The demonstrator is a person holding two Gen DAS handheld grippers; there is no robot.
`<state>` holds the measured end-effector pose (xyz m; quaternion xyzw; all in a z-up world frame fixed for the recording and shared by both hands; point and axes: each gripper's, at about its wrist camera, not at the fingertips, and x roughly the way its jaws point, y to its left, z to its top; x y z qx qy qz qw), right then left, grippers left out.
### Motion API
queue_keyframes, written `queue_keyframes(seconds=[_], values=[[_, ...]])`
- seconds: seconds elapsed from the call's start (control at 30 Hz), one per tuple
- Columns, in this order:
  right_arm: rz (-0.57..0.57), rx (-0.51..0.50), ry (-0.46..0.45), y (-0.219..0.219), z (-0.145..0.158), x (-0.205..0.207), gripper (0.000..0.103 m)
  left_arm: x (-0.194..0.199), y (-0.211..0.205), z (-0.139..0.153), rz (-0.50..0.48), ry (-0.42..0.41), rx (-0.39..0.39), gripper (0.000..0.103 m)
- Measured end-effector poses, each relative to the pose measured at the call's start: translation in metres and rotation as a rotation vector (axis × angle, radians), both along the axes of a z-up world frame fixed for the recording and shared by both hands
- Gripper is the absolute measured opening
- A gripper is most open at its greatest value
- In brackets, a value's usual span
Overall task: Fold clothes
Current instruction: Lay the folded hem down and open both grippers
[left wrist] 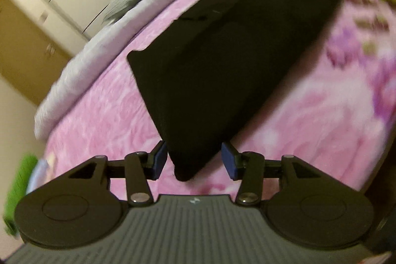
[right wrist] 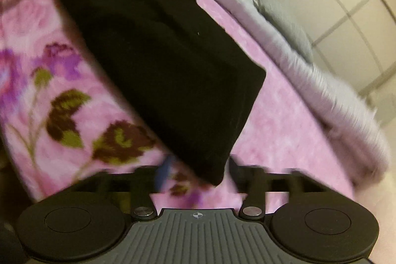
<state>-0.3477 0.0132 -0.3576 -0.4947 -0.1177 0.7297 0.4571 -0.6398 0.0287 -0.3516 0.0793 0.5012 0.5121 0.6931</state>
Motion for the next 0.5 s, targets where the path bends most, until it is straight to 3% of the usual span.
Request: queue_keyframes(seconds=[0.1, 0.23, 0.27, 0.3, 0.37, 0.5], values=[[0.069, 0.045, -0.085, 0.003, -0.015, -0.002, 0.071, -0.001, 0.005, -0.013, -0.038, 0.078, 0.010, 0.043], [0.158, 0.100, -0.172, 0.009, -0.035, -0.004, 0.070, -0.004, 0.009, -0.018, -0.070, 0.089, 0.015, 0.041], [0.173, 0.101, -0.182, 0.011, -0.038, -0.004, 0.068, -0.004, 0.010, -0.019, -0.082, 0.091, 0.011, 0.036], [0.188, 0.099, -0.189, 0.014, -0.041, -0.004, 0.062, -0.005, 0.010, -0.019, -0.094, 0.092, 0.005, 0.030], [0.194, 0.052, -0.192, 0.022, -0.044, -0.004, 0.014, -0.007, 0.012, -0.019, -0.121, 0.091, -0.006, 0.021], [0.185, 0.019, -0.185, 0.032, -0.041, 0.008, 0.009, -0.019, 0.020, -0.013, -0.150, 0.082, -0.040, 0.016]])
